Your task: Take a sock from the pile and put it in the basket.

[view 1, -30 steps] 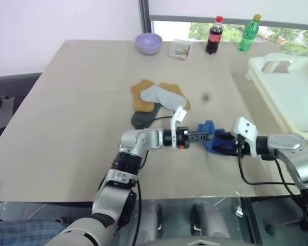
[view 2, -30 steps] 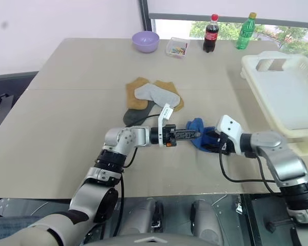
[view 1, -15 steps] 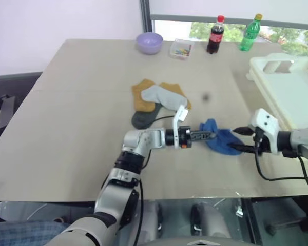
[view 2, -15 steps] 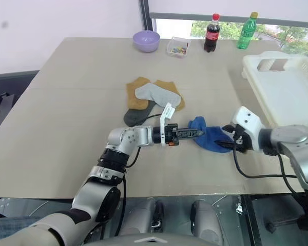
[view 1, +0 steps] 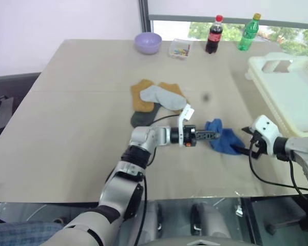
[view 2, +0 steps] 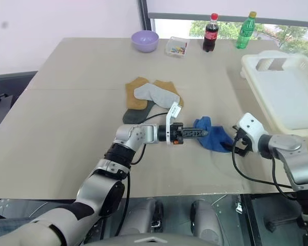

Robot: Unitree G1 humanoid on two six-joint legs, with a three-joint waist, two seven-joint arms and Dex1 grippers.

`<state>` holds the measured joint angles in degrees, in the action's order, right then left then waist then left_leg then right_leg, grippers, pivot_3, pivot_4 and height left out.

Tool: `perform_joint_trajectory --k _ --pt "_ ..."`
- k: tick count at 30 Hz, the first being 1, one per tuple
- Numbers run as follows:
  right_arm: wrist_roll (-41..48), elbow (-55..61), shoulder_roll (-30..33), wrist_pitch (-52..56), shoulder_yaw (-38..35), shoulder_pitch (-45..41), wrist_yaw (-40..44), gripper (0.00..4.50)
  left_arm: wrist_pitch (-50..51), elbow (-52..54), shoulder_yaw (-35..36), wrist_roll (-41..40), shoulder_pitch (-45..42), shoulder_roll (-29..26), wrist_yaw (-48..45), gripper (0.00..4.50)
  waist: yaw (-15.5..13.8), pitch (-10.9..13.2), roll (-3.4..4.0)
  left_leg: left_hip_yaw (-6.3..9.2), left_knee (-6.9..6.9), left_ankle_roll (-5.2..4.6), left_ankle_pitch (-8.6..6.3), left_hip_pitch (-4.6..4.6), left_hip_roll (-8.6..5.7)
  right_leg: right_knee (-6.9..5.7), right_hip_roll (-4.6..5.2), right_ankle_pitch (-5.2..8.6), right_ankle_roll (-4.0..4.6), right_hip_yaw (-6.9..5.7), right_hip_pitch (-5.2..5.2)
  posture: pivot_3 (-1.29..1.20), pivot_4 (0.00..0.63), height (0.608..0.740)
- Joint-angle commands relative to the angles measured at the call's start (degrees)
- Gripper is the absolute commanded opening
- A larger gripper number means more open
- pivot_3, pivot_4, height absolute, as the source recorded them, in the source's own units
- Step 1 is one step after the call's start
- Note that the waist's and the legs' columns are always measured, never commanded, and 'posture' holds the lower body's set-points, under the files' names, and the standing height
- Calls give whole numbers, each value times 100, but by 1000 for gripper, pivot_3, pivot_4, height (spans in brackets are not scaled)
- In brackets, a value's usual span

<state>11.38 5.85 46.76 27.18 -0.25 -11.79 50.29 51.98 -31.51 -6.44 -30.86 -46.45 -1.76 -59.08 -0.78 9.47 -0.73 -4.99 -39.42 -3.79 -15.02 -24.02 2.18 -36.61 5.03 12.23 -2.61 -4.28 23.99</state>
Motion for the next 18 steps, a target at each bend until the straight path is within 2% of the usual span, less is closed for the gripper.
perform_joint_trajectory --k 1,9,18 --pt "-213 -38 -16 -137 204 42 -27 4383 -98 -1 -41 35 -106 20 -182 1878 7 0 0 -1 0 -1 -1 4 0 0 0 0 0 0 -3 0 150 733" --pt "-255 34 -78 -165 246 64 -4 4383 -260 -169 -204 241 -225 148 -266 1878 11 -1 0 1 0 -1 0 10 4 -3 -2 0 0 0 -8 0 150 733" --pt "-137 237 -46 -22 73 197 -6 4383 -773 -1115 -121 576 -634 549 -148 1878 0 -1 -1 1 0 -2 -1 9 2 -3 -2 0 1 0 -8 0 150 733"
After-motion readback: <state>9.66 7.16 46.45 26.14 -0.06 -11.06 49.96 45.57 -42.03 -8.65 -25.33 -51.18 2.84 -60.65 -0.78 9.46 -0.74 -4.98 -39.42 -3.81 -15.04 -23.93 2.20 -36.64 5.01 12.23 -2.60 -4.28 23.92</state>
